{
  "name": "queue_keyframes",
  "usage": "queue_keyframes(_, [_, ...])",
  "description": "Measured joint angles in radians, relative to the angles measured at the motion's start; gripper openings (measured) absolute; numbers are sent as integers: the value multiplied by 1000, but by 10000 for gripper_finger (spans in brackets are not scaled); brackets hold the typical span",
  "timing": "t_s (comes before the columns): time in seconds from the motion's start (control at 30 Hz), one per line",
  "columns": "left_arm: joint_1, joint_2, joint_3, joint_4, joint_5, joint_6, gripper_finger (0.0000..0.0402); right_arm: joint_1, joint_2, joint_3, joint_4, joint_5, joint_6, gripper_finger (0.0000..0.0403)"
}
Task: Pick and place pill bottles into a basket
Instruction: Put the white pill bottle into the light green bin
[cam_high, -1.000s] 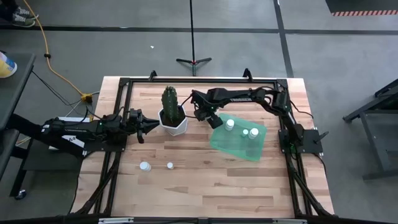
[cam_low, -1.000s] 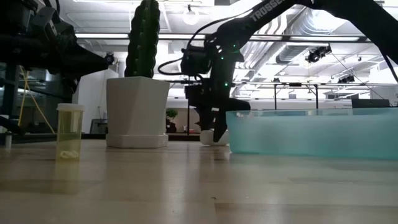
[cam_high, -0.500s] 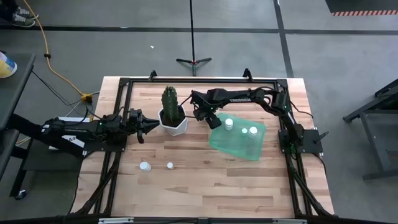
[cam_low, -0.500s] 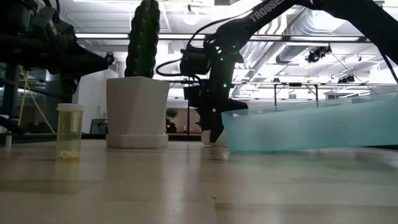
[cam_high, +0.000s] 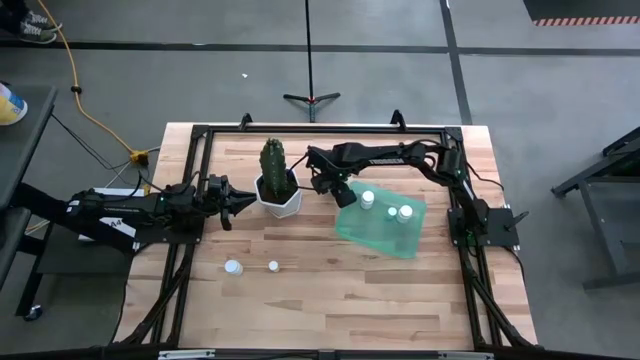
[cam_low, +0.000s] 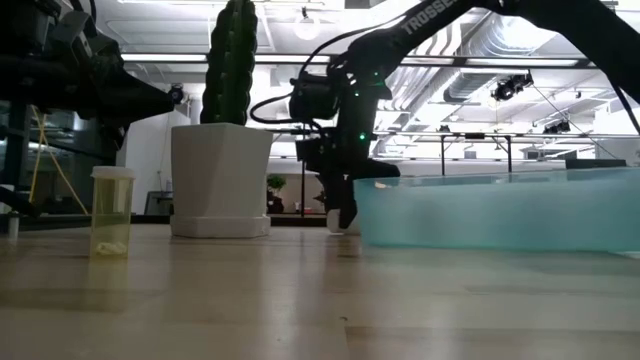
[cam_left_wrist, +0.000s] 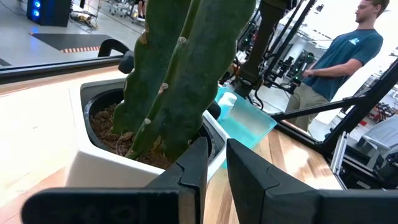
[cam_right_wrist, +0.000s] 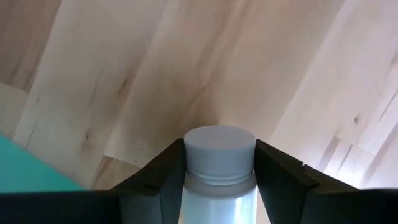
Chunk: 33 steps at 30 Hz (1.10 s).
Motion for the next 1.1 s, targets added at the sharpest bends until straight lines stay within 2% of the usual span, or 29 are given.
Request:
queue_keyframes(0.2, [0,0,0,0,0,0,97,0,5,77,-36,11,21,160])
queue_keyframes(0.33, [0,0,0,0,0,1,97,-5,5,156,-64,-40,82,159])
queue_keyframes(0.43, [0,0,0,0,0,1,97,-15,5,218,-103,-113,146,159])
queue_keyframes(0.6, [0,0,0,0,0,2,97,-62,3,287,-189,-312,269,143])
queue_keyframes(0.93, [0,0,0,0,0,3,97,-95,-18,298,-404,-341,284,140])
queue_keyframes(1.1, [0,0,0,0,0,3,97,-94,-68,298,-439,-346,288,140])
